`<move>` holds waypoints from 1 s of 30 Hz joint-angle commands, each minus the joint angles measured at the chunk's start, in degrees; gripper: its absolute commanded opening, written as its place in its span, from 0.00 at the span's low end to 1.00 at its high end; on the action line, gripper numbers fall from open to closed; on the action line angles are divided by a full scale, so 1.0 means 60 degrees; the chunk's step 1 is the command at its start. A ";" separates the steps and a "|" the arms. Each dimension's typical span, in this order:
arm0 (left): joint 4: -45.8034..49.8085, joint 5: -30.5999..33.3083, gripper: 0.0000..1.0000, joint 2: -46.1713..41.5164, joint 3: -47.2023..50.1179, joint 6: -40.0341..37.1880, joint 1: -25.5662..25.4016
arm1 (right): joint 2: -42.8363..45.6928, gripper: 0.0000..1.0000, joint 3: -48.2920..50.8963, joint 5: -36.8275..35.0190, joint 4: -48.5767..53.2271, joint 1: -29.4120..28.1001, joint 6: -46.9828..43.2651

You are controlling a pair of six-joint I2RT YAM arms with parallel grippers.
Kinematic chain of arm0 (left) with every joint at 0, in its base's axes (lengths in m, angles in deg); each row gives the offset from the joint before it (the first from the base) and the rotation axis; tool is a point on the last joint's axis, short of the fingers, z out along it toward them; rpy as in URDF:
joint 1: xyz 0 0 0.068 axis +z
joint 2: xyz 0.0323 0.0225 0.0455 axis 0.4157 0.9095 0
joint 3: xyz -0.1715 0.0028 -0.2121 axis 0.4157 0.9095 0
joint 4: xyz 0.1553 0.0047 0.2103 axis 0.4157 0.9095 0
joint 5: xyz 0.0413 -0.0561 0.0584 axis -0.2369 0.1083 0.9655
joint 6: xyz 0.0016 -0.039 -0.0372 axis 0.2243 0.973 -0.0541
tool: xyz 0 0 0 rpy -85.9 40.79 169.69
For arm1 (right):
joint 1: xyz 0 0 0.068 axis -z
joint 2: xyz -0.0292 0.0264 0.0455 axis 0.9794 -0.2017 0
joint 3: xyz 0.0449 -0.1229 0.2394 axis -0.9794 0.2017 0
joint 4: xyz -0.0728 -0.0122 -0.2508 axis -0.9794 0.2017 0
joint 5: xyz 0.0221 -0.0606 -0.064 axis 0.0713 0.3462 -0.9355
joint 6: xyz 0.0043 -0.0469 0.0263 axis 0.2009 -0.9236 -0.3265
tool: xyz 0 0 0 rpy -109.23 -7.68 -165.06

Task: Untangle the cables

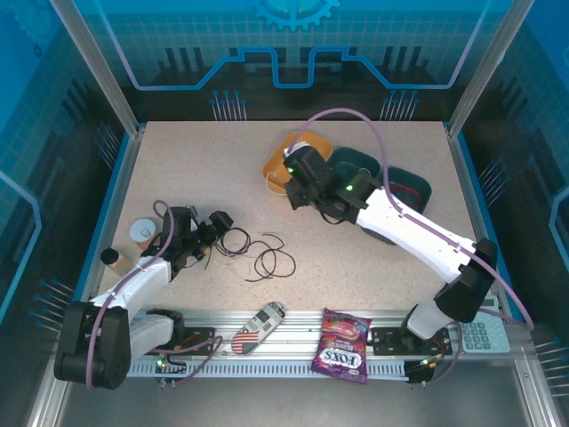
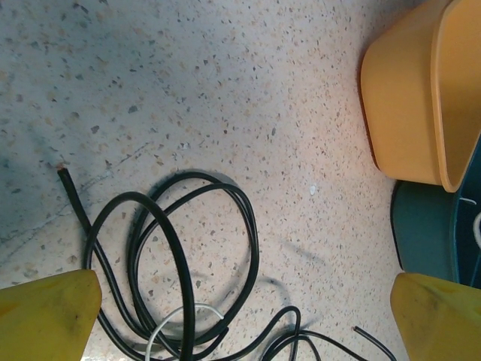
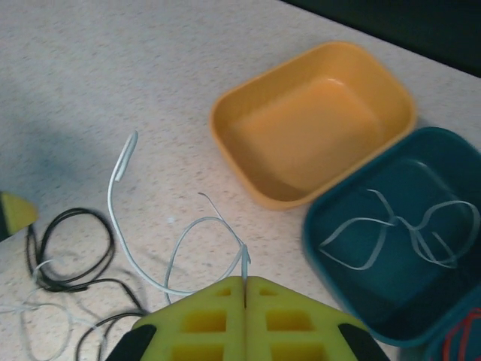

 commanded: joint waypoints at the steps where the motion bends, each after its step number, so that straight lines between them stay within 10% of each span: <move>1: -0.0215 -0.0104 0.99 0.0115 0.0018 -0.0018 -0.0094 | 0.0593 0.00 0.0373 -0.0284 -0.0056 0.0489 -0.0149; 30: 0.0414 0.0119 0.99 -0.0457 -0.0145 -0.0240 -0.0151 | 0.0250 0.00 0.0998 0.0497 -0.1160 0.4308 -0.0707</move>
